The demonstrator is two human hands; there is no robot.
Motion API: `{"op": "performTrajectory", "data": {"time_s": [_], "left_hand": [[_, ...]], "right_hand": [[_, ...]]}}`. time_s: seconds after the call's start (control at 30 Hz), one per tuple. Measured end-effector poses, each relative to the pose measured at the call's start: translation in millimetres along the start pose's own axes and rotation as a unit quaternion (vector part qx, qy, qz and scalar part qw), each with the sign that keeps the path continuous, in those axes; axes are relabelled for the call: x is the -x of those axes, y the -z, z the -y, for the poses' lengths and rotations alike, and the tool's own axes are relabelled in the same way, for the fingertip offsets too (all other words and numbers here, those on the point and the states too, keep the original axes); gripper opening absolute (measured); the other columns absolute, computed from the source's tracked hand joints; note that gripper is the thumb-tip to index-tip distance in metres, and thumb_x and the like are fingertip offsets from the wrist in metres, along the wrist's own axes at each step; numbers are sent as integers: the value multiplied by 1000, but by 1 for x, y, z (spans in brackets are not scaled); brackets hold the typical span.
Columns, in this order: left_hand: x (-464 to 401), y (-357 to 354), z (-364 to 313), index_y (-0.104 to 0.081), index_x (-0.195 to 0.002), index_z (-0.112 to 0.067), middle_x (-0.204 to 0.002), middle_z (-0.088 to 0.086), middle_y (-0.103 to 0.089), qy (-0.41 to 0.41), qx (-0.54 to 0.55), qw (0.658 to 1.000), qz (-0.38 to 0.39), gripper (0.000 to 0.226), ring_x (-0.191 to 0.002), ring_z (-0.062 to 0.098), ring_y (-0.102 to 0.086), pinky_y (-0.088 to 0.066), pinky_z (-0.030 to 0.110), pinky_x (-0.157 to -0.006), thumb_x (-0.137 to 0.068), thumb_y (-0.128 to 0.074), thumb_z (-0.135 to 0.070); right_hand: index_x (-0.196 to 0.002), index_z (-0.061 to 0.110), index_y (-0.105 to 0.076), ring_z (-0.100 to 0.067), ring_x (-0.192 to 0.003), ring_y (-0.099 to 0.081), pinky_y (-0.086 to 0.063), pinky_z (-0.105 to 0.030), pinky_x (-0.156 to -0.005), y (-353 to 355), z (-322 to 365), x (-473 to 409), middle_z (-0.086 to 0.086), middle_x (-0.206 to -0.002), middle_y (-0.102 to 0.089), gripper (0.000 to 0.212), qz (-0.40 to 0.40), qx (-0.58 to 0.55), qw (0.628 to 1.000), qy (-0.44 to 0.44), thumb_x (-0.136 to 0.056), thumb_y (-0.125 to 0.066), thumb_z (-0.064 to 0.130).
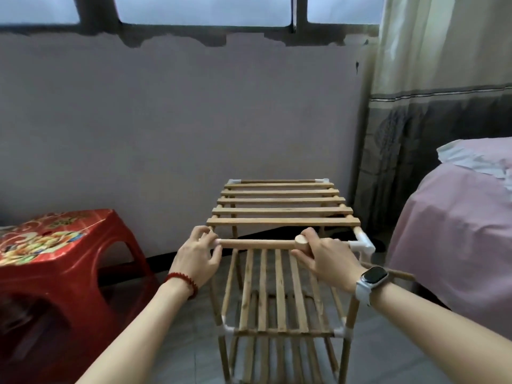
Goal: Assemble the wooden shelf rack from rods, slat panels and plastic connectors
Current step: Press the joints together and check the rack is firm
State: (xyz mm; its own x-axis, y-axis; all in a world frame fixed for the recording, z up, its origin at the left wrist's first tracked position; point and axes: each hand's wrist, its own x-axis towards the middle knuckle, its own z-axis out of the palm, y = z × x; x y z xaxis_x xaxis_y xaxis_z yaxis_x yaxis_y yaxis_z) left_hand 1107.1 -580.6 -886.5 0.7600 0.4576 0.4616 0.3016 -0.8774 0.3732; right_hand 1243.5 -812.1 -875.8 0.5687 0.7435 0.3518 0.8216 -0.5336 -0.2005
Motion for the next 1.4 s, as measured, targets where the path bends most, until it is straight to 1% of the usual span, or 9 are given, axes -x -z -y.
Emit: {"op": "performTrajectory", "data": {"time_s": [0.17, 0.47, 0.6, 0.7, 0.8, 0.93, 1.1, 1.27, 1.4], "left_hand": [[17, -17, -35, -65, -108, -9, -100, 6, -59, -177, -15, 984, 8, 37, -76, 23, -62, -58, 35, -60, -73, -62, -21], [23, -51, -126, -55, -128, -16, -109, -1, -68, -322, 59, 944, 43, 49, -93, 25, -59, -47, 34, -71, -79, -47, -19], [-2, -52, -131, -39, -138, -35, -146, -14, -35, -184, -79, 978, 55, 58, -134, 22, -27, -17, 41, -104, -85, -22, -52], [-14, -66, -109, -24, -144, -37, -154, -16, -13, -121, -69, 981, 138, 56, -143, 13, 0, 13, 45, -114, -93, -14, -59], [-13, -73, -99, -30, -142, -36, -153, -15, -19, -129, -7, 983, 127, 79, -143, 13, -8, 4, 45, -117, -80, -1, -76], [-7, -73, -98, -29, -141, -38, -153, -17, -17, -142, -16, 982, 125, 76, -142, 11, -8, 1, 44, -117, -80, -1, -72], [-13, -69, -102, -30, -142, -37, -153, -17, -15, -121, 9, 982, 145, 47, -142, 10, -4, 2, 48, -116, -96, -27, -50], [-13, -69, -99, -24, -143, -38, -154, -18, -11, -124, -3, 979, 162, 49, -142, 9, -1, 0, 49, -116, -96, -25, -51], [-14, -65, -103, -25, -144, -37, -154, -19, -9, -111, -5, 978, 177, 49, -143, 10, -1, 0, 50, -116, -97, -26, -50]], "right_hand": [[-112, 13, -41, -32, -91, -64, -49, -41, -73, 12, -55, -1, -11, -95, -65, 31, 11, -23, 994, -110, -96, -43, 39], [-107, 19, -44, -23, -92, -60, -48, -36, -77, 56, -93, 1, -5, -98, -60, 30, -1, -134, 980, -146, -92, -48, 46], [-112, 16, -44, -23, -91, -61, -51, -40, -81, 99, -62, -7, -4, -99, -61, 37, 16, -82, 991, -106, -93, -46, 48], [-114, 14, -44, -23, -82, -62, -50, -40, -73, 121, -28, -9, -4, -91, -63, 38, -132, -96, 985, -48, -95, -42, 47], [-125, 8, -41, -23, -73, -62, -44, -30, -64, 87, -7, 10, -7, -86, -63, 44, -260, -107, 958, -47, -97, -41, 43], [-114, 18, -34, -27, -83, -65, -51, -46, -75, 55, 3, 28, -6, -93, -66, 29, -5, -63, 996, -61, -98, -37, 42], [-115, 9, -41, -19, -61, -60, -48, -33, -56, 105, 11, 1, -2, -73, -60, 40, -275, -121, 953, 26, -95, -43, 43], [-109, 22, -37, -21, -74, -65, -52, -38, -69, 58, 7, 38, 4, -77, -59, 22, -3, -10, 999, -43, -97, -38, 41], [-100, 19, -38, -8, -60, -58, -48, -21, -57, 98, 1, 9, 6, -70, -57, 20, -220, -149, 964, -6, -96, -44, 38]]}}
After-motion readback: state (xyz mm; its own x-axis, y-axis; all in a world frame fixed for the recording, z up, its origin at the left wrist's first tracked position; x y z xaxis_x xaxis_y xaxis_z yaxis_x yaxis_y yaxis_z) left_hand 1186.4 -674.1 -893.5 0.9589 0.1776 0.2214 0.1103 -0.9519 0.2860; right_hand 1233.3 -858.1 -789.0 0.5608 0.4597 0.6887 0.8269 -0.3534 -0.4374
